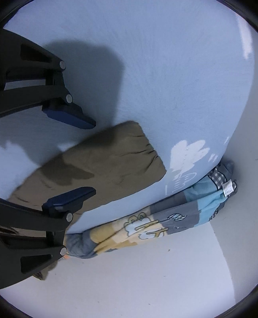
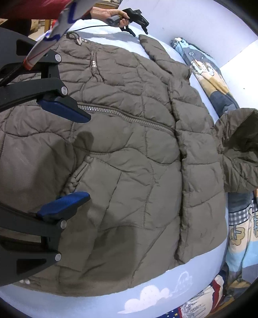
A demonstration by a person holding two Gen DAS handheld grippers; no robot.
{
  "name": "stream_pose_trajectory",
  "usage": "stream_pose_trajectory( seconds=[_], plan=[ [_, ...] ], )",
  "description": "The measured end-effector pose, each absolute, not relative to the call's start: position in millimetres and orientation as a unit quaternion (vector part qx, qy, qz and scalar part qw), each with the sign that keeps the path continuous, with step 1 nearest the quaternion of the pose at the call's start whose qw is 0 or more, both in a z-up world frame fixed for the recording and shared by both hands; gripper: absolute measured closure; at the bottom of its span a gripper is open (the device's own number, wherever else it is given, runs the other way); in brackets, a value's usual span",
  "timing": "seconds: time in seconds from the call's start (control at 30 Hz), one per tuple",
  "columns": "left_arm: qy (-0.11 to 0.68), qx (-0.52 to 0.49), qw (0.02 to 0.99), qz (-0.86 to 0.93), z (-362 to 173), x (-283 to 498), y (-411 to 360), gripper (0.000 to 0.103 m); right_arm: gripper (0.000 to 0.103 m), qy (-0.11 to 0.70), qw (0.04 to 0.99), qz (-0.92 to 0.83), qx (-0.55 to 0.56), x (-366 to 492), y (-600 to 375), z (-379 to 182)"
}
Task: Fold large clothes
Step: 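Grasp the other jacket sleeve cuff with the left gripper, then fold the held sleeve across the jacket body with the left gripper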
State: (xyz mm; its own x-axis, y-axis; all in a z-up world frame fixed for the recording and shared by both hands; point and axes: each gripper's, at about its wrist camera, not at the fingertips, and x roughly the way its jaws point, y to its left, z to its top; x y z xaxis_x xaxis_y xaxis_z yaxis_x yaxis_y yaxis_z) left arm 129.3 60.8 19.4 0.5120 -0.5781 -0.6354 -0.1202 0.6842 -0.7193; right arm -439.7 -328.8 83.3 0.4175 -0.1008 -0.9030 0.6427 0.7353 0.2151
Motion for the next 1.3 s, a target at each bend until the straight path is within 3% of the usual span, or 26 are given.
stream_pose_trajectory(
  seconds=[0.13,0.2,0.3,0.47,0.8,1.1,1.3],
  plan=[
    [0.448,-0.364,0.803,-0.147,13.5,144.2,48.9,0.048,0.027,0.487,0.799,-0.240,0.259,-434.9,-330.3,81.5],
    [0.446,-0.338,0.818,-0.132,15.1,146.8,42.5,0.084,0.027,0.489,0.798,-0.242,0.255,-434.2,-331.0,79.3],
    [0.434,-0.341,0.823,-0.133,21.9,141.3,39.4,0.089,0.027,0.486,0.798,-0.243,0.260,-434.9,-334.5,77.8],
    [0.419,-0.334,0.831,-0.146,55.9,126.6,37.5,0.089,0.027,0.475,0.797,-0.251,0.275,-441.6,-340.8,82.6],
    [0.374,-0.261,0.864,-0.213,185.3,66.2,-5.2,0.089,0.027,0.421,0.799,-0.294,0.312,-470.1,-365.6,114.2],
    [0.333,-0.184,0.870,-0.315,300.8,-25.4,-99.4,0.089,0.027,0.355,0.817,-0.328,0.316,-498.3,-377.7,155.5],
    [0.323,-0.141,0.855,-0.380,336.6,-86.3,-180.6,0.089,0.027,0.327,0.817,-0.347,0.325,-521.3,-389.1,169.2]
  ],
)
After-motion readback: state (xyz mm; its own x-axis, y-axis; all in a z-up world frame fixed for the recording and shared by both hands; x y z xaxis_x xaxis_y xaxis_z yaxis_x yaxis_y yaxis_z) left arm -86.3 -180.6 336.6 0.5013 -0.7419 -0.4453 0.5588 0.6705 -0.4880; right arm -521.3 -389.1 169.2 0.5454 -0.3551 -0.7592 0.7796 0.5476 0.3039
